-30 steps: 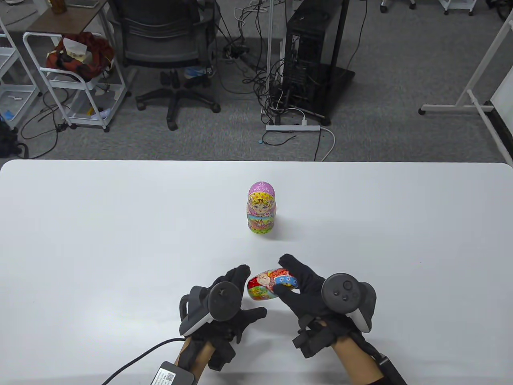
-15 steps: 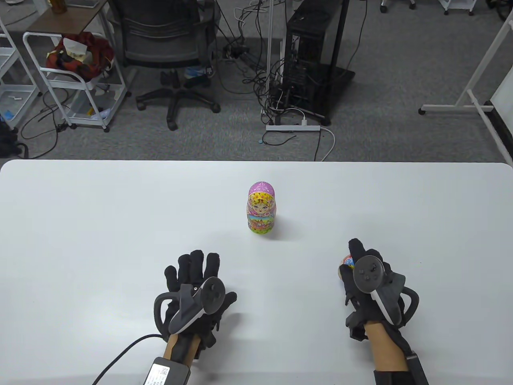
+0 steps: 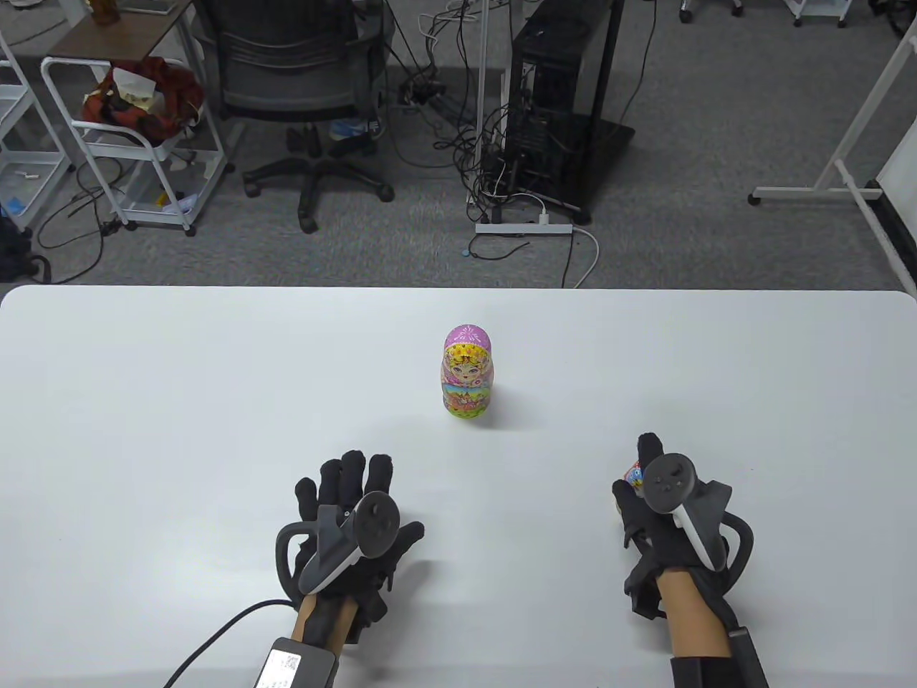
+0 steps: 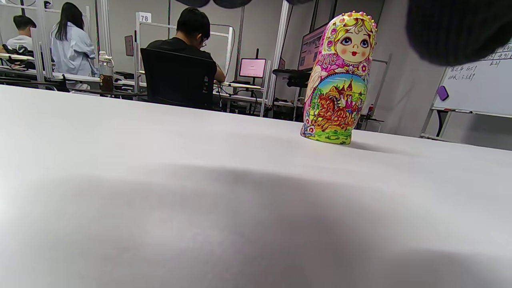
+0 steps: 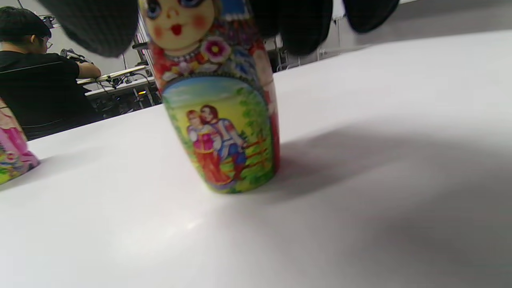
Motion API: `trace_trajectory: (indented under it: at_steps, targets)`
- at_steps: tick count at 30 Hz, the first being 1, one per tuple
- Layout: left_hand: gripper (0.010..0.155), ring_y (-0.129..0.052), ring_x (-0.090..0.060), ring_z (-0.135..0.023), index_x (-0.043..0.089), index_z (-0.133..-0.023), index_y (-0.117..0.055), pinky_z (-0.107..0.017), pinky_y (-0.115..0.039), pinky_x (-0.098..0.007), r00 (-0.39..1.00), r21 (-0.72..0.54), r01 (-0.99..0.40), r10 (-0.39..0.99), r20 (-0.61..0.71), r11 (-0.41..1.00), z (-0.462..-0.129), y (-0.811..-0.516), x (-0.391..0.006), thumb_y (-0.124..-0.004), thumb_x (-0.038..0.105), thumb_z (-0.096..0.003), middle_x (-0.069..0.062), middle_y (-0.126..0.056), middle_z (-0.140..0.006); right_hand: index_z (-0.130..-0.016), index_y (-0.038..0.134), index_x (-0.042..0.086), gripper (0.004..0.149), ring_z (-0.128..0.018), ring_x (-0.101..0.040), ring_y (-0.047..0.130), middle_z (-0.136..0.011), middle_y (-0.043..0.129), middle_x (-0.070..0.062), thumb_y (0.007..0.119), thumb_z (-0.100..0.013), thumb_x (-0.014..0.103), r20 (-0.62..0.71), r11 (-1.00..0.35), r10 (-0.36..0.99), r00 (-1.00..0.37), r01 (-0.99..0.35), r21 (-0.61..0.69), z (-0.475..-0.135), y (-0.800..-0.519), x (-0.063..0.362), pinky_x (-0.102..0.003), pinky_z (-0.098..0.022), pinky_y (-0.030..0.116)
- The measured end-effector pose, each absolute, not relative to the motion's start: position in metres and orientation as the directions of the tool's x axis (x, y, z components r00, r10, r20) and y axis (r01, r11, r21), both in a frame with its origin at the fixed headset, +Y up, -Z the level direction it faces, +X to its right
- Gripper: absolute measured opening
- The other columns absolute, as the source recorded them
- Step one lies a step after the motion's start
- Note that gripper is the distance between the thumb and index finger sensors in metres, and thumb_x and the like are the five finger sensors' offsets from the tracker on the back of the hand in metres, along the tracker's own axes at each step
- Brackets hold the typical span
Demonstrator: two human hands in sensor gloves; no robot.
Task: Nest individual Russian dolls into a nested set
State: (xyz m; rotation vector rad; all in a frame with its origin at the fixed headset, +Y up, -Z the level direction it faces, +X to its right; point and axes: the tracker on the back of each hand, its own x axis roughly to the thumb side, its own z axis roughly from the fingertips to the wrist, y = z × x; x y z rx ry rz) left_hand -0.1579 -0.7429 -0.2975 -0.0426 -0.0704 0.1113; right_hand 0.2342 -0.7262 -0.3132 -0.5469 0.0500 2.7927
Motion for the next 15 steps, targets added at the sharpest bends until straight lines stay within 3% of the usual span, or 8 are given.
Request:
trace_trajectory:
  at_steps: [2, 5, 8, 15]
  targets:
    - [0.1, -0.024, -0.043, -0.108, 0.027, -0.111, -0.015, -0.07, -0.02, -0.074, 0.991, -0.047, -0.107, 0.11, 0.07, 0.993, -0.298, -0.743, -0.158, -0.068, 0.074, -0.0394, -0.016, -0.016, -0.118, -0.103, 0.013, 0.041, 0.082, -0.108, -0.039, 0.035, -0.116, 0.021, -0.01, 0.07, -0.048, 0.062, -0.329, -0.961, 0.276, -0.903, -0.25, -0.118, -0.31, -0.712, 0.225, -0.063, -0.076, 0.039]
    - [0.1, -0.025, -0.043, -0.108, 0.028, -0.111, -0.016, -0.07, -0.021, -0.074, 0.989, -0.037, -0.111, 0.114, 0.092, 0.993, -0.299, -0.74, -0.158, -0.068, 0.074, -0.0392, -0.013, -0.016, -0.118, -0.103, 0.016, 0.042, 0.082, -0.11, -0.036, 0.031, -0.117, 0.021, -0.005, 0.07, -0.046, 0.064, -0.157, -0.923, 0.311, -0.937, -0.259, -0.286, -0.308, -0.682, 0.188, -0.064, -0.077, 0.037]
    - [0.099, -0.021, -0.042, -0.109, 0.031, -0.111, -0.016, -0.07, -0.019, -0.074, 0.986, -0.03, -0.11, 0.113, 0.126, 0.993, -0.301, -0.736, -0.157, -0.068, 0.075, -0.039, -0.01, -0.012, -0.119, -0.102, 0.015, 0.048, 0.081, -0.112, -0.034, 0.025, -0.118, 0.016, -0.003, 0.07, -0.045, 0.066, -0.06, -0.905, 0.378, -0.924, -0.355, -0.237, -0.329, -0.66, 0.147, -0.063, -0.079, 0.034]
    - [0.099, -0.019, -0.042, -0.11, 0.032, -0.111, -0.014, -0.07, -0.017, -0.074, 0.984, -0.034, -0.104, 0.108, 0.139, 0.994, -0.303, -0.734, -0.155, -0.067, 0.076, -0.0388, -0.01, -0.011, -0.119, -0.098, 0.007, 0.06, 0.079, -0.115, -0.025, 0.009, -0.117, -0.001, 0.006, 0.067, -0.047, 0.069, -0.178, -0.93, 0.368, -0.912, -0.358, -0.087, -0.407, -0.646, 0.071, -0.059, -0.085, 0.022]
